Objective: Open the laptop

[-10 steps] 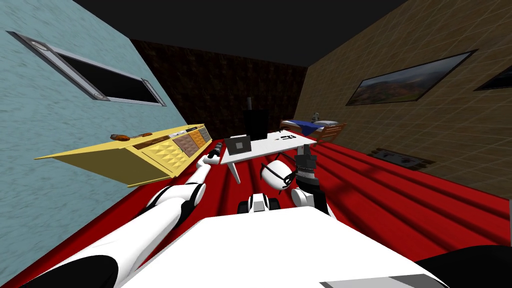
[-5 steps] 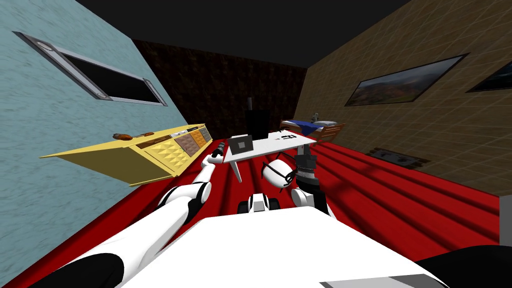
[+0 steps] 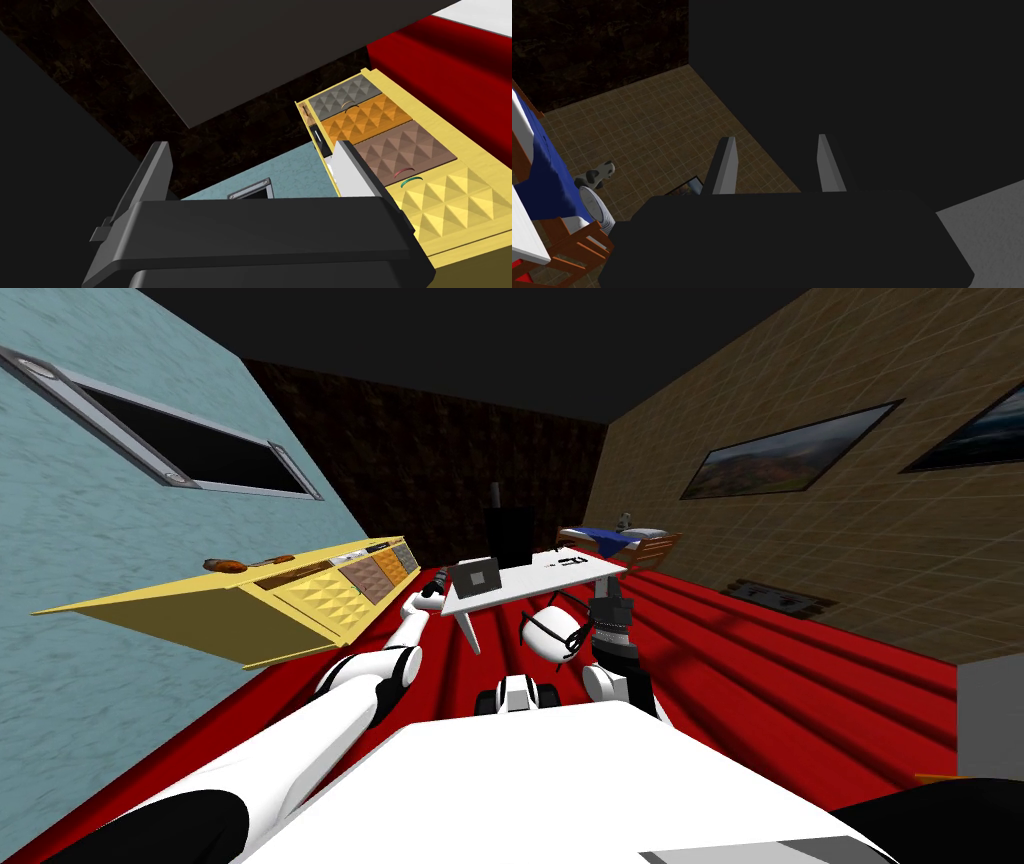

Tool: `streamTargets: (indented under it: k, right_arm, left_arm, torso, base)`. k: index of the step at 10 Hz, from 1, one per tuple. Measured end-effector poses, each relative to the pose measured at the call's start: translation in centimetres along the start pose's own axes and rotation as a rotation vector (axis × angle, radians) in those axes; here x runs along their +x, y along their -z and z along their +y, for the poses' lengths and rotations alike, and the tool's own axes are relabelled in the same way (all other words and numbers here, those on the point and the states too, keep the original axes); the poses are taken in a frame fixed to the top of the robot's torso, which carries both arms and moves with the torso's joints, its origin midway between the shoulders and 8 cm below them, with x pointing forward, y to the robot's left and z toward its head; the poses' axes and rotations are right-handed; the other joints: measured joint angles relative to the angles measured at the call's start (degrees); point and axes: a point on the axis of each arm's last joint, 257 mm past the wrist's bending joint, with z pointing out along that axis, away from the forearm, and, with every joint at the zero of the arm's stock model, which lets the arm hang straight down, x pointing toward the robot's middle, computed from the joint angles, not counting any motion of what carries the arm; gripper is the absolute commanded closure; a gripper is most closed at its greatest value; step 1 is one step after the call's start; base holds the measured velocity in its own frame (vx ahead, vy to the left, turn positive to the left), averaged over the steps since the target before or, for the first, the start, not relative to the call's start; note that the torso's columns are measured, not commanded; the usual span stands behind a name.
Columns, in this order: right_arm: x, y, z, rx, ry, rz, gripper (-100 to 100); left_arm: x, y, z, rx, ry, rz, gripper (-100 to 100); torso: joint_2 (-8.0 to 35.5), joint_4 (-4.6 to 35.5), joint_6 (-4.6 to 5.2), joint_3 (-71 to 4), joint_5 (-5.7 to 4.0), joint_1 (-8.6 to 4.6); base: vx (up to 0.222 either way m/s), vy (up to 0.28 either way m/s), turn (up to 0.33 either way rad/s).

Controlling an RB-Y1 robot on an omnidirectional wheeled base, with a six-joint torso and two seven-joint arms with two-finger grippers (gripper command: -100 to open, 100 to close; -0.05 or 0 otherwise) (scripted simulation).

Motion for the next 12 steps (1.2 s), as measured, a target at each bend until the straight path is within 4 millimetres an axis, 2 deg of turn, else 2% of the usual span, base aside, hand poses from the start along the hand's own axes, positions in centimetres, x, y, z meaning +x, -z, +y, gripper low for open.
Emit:
streamTargets:
  k: [8,10,11,12]
  right_arm:
    - [0.0,0.0,0.0,0.000,0.000,0.000,0]
    - [0.0,0.0,0.0,0.000,0.000,0.000,0]
    - [0.0,0.0,0.0,0.000,0.000,0.000,0]
    - [0.0,0.0,0.0,0.000,0.000,0.000,0]
  left_arm:
    - [-2.2,-0.9,0.0,-0.090,0.008,-0.025,-100]
    - [-4.0,-0.8,0.8,-0.106,0.010,-0.051,-100]
    - [-4.1,-0.9,0.8,-0.105,0.010,-0.052,100]
    - [-3.4,-0.9,0.2,-0.093,0.010,-0.042,100]
  torso:
    - [-0.01,-0.01,-0.01,0.00,0.01,0.04]
    - [-0.11,-0.04,-0.01,-0.07,0.03,0.10]
    - [-0.01,-0.01,-0.02,-0.01,0.01,0.00]
    - [0.12,-0.05,-0.17,0.07,0.04,-0.02]
  base:
    - [0.005,-0.026,-0.061]
    - [0.031,0.022,-0.088]
    - [-0.012,-0.004,0.210]
    - [0.002,-0.007,0.040]
